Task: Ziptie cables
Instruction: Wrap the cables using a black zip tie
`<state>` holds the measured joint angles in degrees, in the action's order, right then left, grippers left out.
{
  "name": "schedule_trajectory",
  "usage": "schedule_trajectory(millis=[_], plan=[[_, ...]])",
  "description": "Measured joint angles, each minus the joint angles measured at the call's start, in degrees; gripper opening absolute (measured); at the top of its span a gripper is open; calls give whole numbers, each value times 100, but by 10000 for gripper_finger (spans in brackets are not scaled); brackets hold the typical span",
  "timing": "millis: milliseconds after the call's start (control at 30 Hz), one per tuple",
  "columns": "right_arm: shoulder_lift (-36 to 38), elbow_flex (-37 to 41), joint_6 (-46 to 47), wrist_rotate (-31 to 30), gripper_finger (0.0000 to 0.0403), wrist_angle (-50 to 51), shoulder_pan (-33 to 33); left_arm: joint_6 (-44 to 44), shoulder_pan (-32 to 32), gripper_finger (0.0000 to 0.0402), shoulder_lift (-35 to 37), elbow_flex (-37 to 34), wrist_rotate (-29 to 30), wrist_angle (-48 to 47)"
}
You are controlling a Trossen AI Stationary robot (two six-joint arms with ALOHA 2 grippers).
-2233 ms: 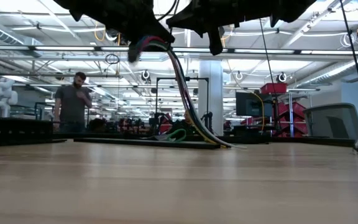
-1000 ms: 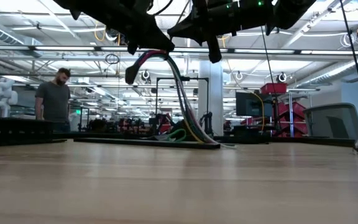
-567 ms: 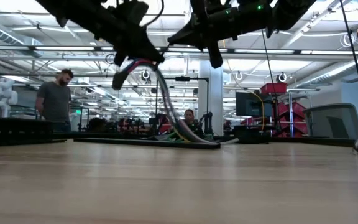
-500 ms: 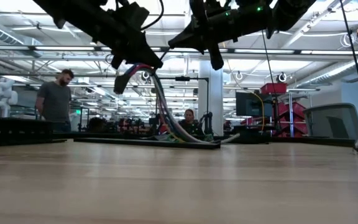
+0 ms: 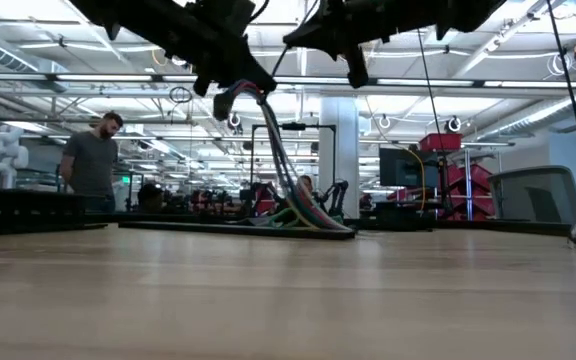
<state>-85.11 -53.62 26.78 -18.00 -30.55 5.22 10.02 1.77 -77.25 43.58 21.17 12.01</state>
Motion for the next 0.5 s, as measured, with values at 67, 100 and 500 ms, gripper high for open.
schedule_trajectory(millis=[67,100,500], plan=[[-25,19,-87,38,8,29,8,7,87,0,-7,82,-129,-146],[-19,18,-148,31,15,-36,6,4,118,0,-9,122,-188,-186],[-34,17,-393,137,146,609,-35,-197,213,0,-16,339,-263,-169]])
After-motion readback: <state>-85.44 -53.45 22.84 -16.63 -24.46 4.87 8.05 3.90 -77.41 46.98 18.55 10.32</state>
